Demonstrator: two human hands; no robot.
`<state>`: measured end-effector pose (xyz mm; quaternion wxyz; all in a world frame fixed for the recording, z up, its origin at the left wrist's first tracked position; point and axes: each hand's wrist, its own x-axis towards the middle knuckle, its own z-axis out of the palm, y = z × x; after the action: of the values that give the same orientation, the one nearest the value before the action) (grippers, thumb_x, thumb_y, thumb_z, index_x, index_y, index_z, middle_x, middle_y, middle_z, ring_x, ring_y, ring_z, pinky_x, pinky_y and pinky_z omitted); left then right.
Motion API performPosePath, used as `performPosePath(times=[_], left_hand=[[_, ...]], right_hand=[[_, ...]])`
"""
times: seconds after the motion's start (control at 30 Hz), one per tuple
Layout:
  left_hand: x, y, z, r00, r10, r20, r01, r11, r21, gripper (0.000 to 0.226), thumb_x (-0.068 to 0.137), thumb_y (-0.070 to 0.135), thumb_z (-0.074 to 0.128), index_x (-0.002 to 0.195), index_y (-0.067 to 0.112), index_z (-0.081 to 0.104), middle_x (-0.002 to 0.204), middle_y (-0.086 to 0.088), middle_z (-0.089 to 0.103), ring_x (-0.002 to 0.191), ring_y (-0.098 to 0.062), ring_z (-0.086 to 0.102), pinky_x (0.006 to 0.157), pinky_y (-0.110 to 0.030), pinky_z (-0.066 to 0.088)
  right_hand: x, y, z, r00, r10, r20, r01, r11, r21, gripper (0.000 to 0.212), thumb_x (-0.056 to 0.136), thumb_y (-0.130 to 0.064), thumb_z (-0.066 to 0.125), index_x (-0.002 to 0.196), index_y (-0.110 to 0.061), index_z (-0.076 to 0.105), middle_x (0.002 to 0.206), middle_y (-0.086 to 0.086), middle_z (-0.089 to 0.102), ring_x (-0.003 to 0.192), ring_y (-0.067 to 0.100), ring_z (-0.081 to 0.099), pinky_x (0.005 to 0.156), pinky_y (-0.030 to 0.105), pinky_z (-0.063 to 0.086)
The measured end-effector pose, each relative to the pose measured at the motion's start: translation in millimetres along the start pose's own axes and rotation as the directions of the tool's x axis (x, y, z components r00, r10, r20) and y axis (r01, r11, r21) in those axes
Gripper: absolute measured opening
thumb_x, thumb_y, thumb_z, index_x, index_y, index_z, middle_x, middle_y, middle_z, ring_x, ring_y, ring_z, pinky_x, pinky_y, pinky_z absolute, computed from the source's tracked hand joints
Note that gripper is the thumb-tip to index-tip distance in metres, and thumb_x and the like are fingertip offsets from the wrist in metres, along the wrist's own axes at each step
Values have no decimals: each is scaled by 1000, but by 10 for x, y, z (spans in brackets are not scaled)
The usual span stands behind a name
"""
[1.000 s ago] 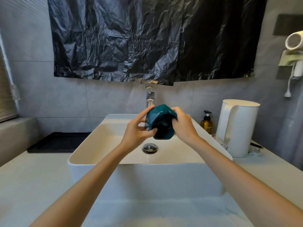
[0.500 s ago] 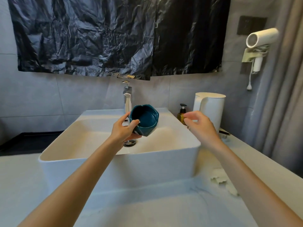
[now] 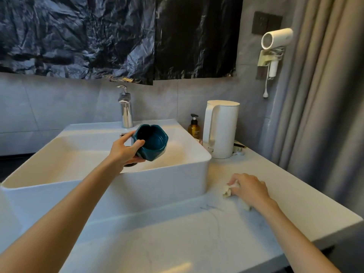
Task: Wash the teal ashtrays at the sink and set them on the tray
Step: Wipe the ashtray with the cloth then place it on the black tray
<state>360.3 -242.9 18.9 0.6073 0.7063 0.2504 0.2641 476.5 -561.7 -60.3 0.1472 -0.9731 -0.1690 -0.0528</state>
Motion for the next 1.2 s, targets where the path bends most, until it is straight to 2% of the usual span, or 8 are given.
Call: performPosePath(times=[0.2, 0.37, 0.57, 0.77, 0.87, 0.97, 1.07, 1.2], left_hand=[[-23, 18, -30, 999, -40, -2, 39, 995, -92, 45, 89, 22, 62, 132, 30, 50, 135, -14, 49, 116, -37, 53, 64, -39, 57], [-72, 37, -60, 1000, -29, 3, 29, 988, -154, 44, 89, 24, 61, 132, 30, 50, 131, -12, 53, 110, -34, 56, 67, -38, 57], [-84, 24, -91, 1000, 7, -30, -13, 976, -218, 43, 90, 23, 63, 130, 31, 52, 119, -10, 60, 99, -29, 62, 63, -36, 59], [-81, 15, -99, 991, 111, -75, -124, 971, -203, 47, 90, 17, 63, 133, 29, 50, 102, -10, 67, 76, -17, 64, 46, -22, 55], [-78, 11, -86, 989, 137, -51, -144, 970, -196, 44, 89, 14, 63, 128, 33, 52, 100, -11, 68, 76, -17, 65, 46, -21, 54], [-61, -3, -75, 988, 154, -19, -155, 970, -186, 45, 89, 13, 63, 126, 37, 52, 94, -6, 68, 80, -18, 66, 49, -23, 55], [-36, -13, -74, 986, 168, 11, -164, 974, -157, 52, 89, 10, 62, 132, 35, 50, 96, -5, 66, 82, -20, 66, 50, -23, 55], [-33, -24, -67, 985, 168, 33, -162, 977, -140, 58, 87, 9, 64, 136, 35, 47, 92, 0, 64, 78, -19, 67, 51, -25, 56]], right_hand=[[-73, -421, -574, 863, -33, -505, 192, 944, 267, 18, 99, -31, 44, 94, -20, 58, 86, 2, 59, 73, 23, 46, 52, 25, 30], [149, -1104, -1065, 722, -3, -692, 490, 708, 508, 16, 96, -30, 49, 90, -18, 58, 70, 3, 59, 70, 25, 58, 58, 39, 46], [494, -1924, -1111, 789, -22, -614, 577, 369, 729, 5, 94, -34, 57, 96, -30, 59, 82, -10, 66, 79, 8, 65, 68, 29, 55], [540, -2240, -482, 765, -535, -359, 625, 479, 616, 33, 99, -30, 46, 131, -26, 55, 141, -6, 50, 130, 10, 44, 106, 30, 40], [626, -2239, -325, 701, -610, -370, 710, 544, 447, 39, 101, -24, 42, 140, -28, 45, 153, -8, 34, 140, 12, 31, 111, 32, 34], [719, -2244, -327, 671, -533, -516, 736, 568, 370, 35, 100, -20, 46, 134, -25, 53, 135, -5, 56, 120, 11, 54, 95, 25, 48], [793, -2332, -436, 740, -370, -562, 665, 531, 526, 25, 101, -25, 43, 117, -20, 62, 84, -8, 62, 73, 1, 56, 59, 9, 40], [849, -2475, -586, 806, -335, -488, 592, 449, 670, 18, 101, -31, 44, 116, -24, 49, 76, 0, 60, 65, 7, 54, 53, 12, 38]])
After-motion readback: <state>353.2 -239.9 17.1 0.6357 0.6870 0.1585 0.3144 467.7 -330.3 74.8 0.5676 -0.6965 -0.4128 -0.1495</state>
